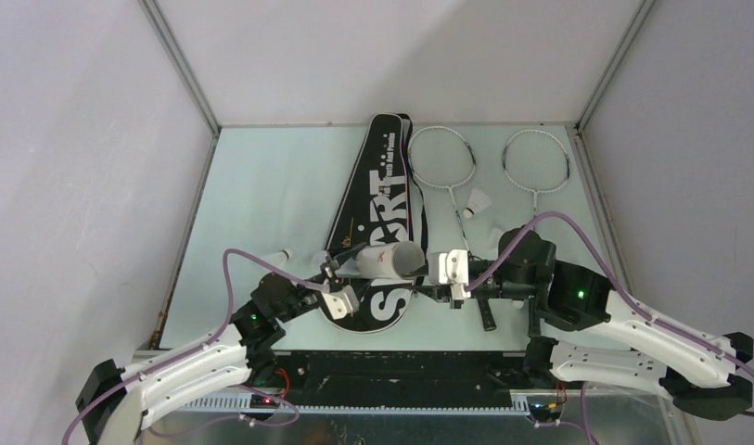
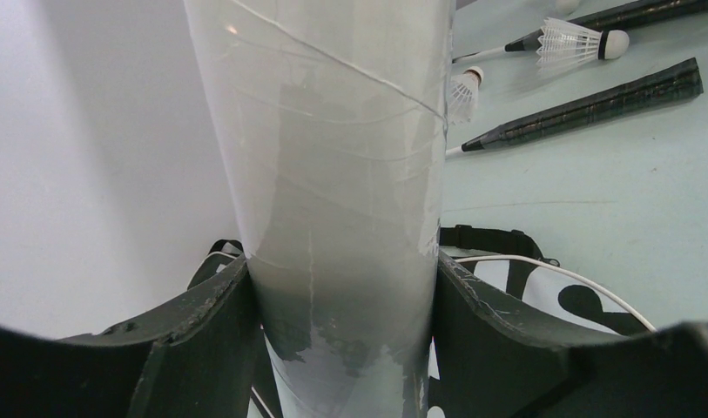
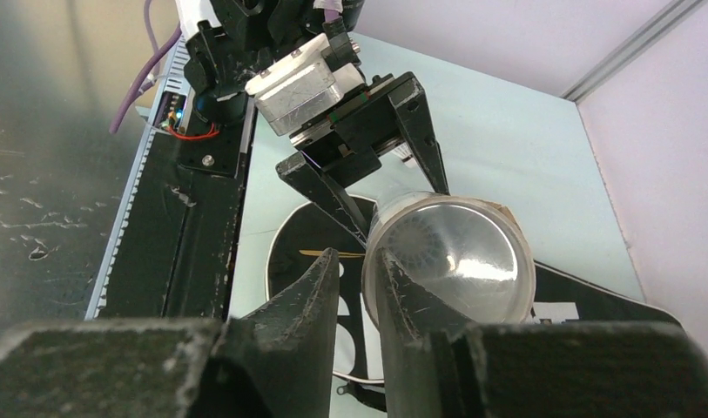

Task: Pack up the badminton gear
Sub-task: Open the lid of the shuttle tube, then place the lid at the center of the board, then pick up the shuttlecock at the center of the board.

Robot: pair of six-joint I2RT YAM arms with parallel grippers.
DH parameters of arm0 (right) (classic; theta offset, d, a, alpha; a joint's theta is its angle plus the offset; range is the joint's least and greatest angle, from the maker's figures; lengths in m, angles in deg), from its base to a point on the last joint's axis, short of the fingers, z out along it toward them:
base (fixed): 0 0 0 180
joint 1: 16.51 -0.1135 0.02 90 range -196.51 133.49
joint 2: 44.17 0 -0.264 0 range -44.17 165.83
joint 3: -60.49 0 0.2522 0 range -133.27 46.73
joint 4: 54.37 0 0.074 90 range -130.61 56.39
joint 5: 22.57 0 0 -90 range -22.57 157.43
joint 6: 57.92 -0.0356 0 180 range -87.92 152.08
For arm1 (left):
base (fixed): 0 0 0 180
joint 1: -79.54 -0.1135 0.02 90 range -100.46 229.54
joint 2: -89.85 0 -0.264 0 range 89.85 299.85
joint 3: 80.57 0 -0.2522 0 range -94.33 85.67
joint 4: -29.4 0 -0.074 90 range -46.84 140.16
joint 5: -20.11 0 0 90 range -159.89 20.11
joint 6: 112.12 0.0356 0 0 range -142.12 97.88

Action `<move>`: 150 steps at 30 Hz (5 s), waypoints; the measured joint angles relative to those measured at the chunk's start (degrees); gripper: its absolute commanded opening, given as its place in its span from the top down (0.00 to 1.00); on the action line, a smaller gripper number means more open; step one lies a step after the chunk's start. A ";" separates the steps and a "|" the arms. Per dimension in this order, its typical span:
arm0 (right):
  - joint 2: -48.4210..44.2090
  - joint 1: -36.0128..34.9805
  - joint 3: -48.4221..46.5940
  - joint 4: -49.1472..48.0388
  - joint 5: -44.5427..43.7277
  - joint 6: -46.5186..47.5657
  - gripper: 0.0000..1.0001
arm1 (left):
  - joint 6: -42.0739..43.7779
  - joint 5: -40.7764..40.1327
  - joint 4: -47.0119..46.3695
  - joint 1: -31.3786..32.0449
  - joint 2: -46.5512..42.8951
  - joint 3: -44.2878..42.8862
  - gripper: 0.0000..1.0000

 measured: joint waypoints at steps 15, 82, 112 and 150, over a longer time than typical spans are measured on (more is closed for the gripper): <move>-0.96 -0.11 0.00 0.17 -4.37 -0.96 1.00 | 0.52 -1.27 1.27 0.00 -0.81 0.00 0.46; 21.94 52.26 20.22 -27.06 -10.40 -42.34 0.02 | -9.60 -9.70 -9.14 0.00 -10.62 7.54 0.49; 60.87 64.32 -13.27 -13.77 7.80 -36.35 0.24 | -9.05 -9.84 -9.42 0.02 -6.03 5.62 0.49; 26.43 47.91 -9.70 -4.79 -2.91 -25.83 1.00 | -8.50 -10.23 -6.43 0.13 -6.62 4.57 0.48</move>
